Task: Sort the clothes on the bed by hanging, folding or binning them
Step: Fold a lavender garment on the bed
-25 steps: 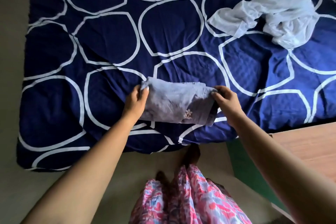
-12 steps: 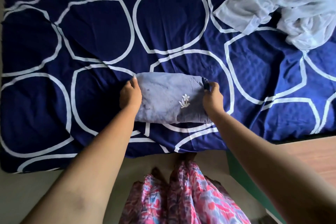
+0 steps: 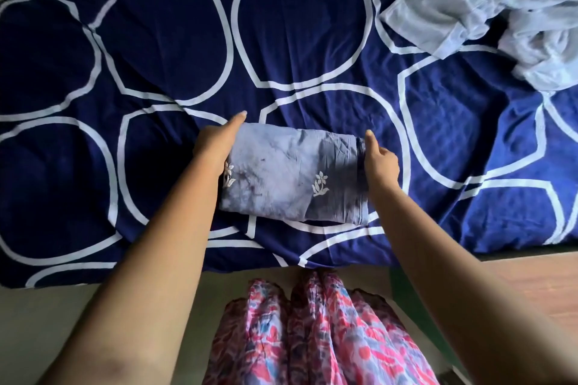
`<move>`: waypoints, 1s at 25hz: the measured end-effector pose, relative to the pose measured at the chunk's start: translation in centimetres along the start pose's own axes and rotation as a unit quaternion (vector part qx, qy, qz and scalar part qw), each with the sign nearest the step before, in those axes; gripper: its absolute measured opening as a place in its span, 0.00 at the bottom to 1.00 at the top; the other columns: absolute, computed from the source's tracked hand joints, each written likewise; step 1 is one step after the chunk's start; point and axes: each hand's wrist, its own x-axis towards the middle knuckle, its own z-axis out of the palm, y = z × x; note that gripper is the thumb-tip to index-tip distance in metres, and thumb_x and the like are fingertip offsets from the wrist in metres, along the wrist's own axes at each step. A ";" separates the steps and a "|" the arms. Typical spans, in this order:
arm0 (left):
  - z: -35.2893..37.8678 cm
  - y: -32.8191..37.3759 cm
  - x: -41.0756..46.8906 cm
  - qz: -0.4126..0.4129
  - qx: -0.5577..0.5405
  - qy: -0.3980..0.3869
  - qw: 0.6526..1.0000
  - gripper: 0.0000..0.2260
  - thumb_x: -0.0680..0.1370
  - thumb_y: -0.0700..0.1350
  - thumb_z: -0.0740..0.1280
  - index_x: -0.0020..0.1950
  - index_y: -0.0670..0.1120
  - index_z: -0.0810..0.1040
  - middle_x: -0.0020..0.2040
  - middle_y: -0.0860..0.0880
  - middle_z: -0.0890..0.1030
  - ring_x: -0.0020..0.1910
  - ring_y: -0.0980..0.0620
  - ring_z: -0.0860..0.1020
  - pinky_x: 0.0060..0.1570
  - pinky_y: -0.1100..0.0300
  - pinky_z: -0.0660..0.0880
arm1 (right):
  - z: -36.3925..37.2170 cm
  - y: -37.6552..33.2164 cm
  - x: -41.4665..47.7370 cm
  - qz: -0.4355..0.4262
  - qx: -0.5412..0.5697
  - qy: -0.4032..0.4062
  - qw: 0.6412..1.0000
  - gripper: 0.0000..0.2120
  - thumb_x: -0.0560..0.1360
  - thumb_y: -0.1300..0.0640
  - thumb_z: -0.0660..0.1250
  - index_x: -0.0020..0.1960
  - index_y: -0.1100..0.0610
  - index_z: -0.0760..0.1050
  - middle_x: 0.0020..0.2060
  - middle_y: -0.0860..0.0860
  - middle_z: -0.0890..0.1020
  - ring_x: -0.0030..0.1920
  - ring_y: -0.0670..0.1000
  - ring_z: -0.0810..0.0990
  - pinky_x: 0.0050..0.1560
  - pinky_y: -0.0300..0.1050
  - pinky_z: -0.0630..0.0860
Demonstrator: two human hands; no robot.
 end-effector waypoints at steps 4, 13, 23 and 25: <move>0.3 1.3 0.1 -0.012 0.024 -0.047 0.999 0.18 0.67 0.59 0.72 0.45 0.45 0.79 0.43 0.49 0.83 0.39 0.50 0.80 0.41 0.60 0.78 | 0.1 -1.7 2.3 0.025 0.006 -0.079 0.997 0.17 0.74 0.47 0.69 0.33 0.55 0.69 0.33 0.54 0.74 0.31 0.53 0.72 0.35 0.45 0.71; 0.4 0.9 0.4 -0.065 -0.218 -0.083 0.970 0.04 0.76 0.44 0.70 0.46 0.49 0.74 0.38 0.50 0.81 0.42 0.49 0.79 0.43 0.56 0.77 | -0.8 -0.4 2.0 0.080 0.267 -0.102 0.955 0.11 0.80 0.58 0.61 0.38 0.54 0.69 0.31 0.50 0.74 0.28 0.49 0.74 0.31 0.42 0.74; 1.6 -1.4 -1.4 0.308 0.102 0.216 0.921 0.21 0.81 0.52 0.60 0.72 0.46 0.66 0.67 0.47 0.74 0.65 0.47 0.72 0.59 0.57 0.68 | -1.1 2.3 1.0 -0.008 0.051 -0.084 0.995 0.18 0.75 0.41 0.66 0.54 0.53 0.69 0.39 0.48 0.74 0.34 0.47 0.72 0.31 0.42 0.69; 2.3 -3.3 -3.4 0.428 0.184 0.237 0.853 0.22 0.81 0.51 0.57 0.74 0.47 0.65 0.74 0.45 0.67 0.72 0.45 0.65 0.66 0.52 0.64 | -2.1 3.6 -0.3 -0.037 -0.022 -0.122 0.992 0.29 0.69 0.44 0.74 0.60 0.53 0.64 0.44 0.48 0.75 0.42 0.49 0.77 0.39 0.47 0.76</move>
